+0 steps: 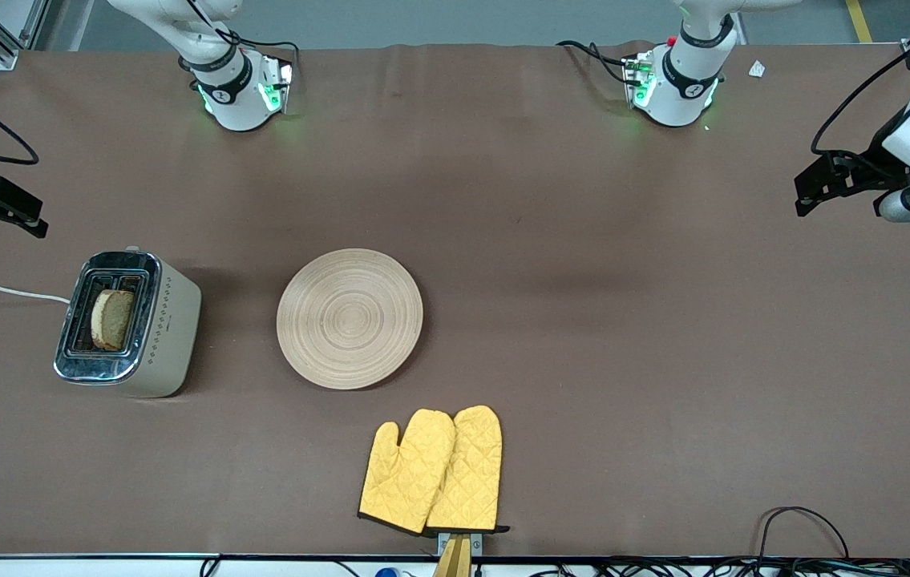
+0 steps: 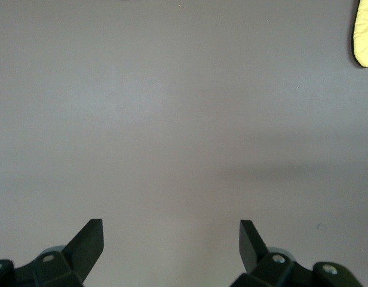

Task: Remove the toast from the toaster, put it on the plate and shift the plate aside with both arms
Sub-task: 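Move the right gripper toward the bread slice in the chrome toaster, then close the right gripper on the bread slice in the toaster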

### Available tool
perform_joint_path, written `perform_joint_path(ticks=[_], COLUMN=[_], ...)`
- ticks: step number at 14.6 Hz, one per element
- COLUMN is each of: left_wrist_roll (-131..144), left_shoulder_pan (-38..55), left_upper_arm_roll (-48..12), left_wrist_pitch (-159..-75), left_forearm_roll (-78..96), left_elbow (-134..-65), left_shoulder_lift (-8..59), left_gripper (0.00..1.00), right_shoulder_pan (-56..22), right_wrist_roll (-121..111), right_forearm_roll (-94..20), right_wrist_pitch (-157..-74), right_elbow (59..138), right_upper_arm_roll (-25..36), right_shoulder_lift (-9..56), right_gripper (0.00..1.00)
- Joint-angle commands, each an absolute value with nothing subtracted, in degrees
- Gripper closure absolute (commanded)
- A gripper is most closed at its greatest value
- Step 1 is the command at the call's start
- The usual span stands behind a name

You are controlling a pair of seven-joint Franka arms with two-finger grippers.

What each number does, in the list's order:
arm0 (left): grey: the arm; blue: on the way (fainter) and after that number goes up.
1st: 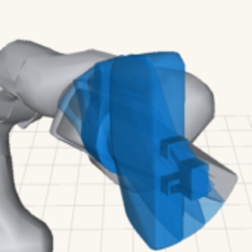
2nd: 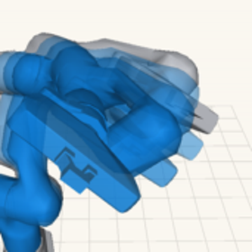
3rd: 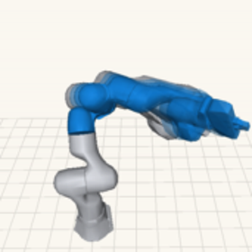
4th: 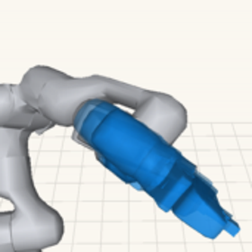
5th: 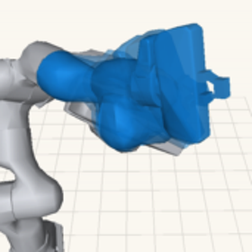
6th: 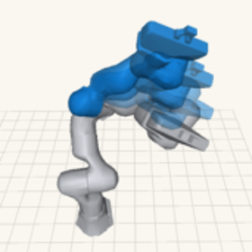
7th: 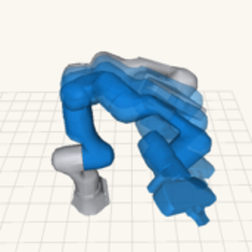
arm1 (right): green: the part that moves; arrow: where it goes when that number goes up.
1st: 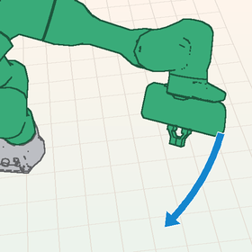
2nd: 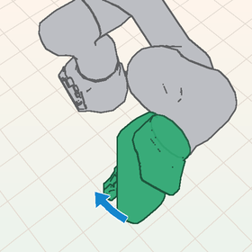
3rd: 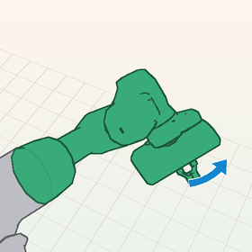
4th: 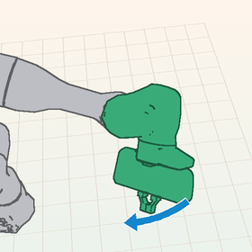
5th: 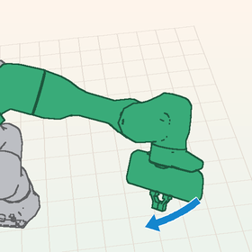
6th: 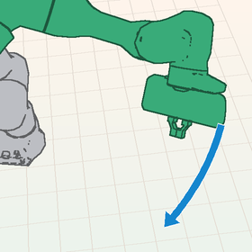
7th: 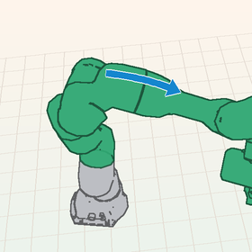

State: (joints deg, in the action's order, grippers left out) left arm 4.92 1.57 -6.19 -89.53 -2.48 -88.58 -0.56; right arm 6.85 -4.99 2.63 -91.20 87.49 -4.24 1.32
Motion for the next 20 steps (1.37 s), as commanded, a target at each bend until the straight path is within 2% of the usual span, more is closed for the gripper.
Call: perform_joint_path(ticks=[1, 7, 10, 13, 14, 15, 16, 17, 20], left_wrist_roll=[6.2, 6.1, 6.1, 6.2, 6.2, 6.2, 6.1, 6.2, 6.2], left_shoulder_pan=[1.7, 1.6, 1.7, 1.8, 1.8, 1.7, 1.7, 1.7, 1.8], left_upper_arm_roll=[-6.6, -6.6, -6.6, -6.6, -6.6, -6.6, -6.6, -6.6, -6.6], left_wrist_pitch=[-88.8, -88.7, -88.7, -88.7, -88.7, -88.7, -88.7, -88.7, -88.7], left_forearm_roll=[-2.5, -2.5, -2.5, -2.5, -2.5, -2.5, -2.5, -2.5, -2.5], left_elbow=[-87.5, -87.6, -87.6, -87.6, -87.6, -87.6, -87.6, -87.6, -87.6], left_shoulder_lift=[0.0, 0.0, 0.0, 0.0, 0.0, 0.0, 0.0, 0.0, 0.0], left_gripper=[0.0, 0.0, 0.0, 0.0, 0.0, 0.0, 0.0, 0.0, 0.0], right_shoulder_pan=[9.1, 12.7, 12.3, 12.0, 11.9, 11.8, 11.1, 9.9, 10.5], right_wrist_roll=[-9.1, -9.1, -8.6, -8.5, -8.5, -8.5, -8.5, -8.4, -8.3], right_forearm_roll=[3.1, 3.8, 3.8, 3.8, 3.8, 3.8, 4.0, 4.2, 4.3], right_wrist_pitch=[-91.7, -97.3, -103.0, -103.3, -103.3, -103.0, -102.9, -102.7, -102.9], right_elbow=[87.3, 89.9, 95.1, 95.8, 95.8, 95.8, 95.9, 95.9, 95.8], right_upper_arm_roll=[-4.9, -4.9, -4.9, -4.9, -4.9, -4.9, -4.9, -4.8, -4.9], right_shoulder_lift=[3.1, 17.2, 18.8, 19.8, 19.9, 20.0, 20.0, 20.0, 20.7], right_gripper=[0.0, 0.0, 0.0, 0.01, 0.12, 0.52, 0.83, 0.97, 0.99])
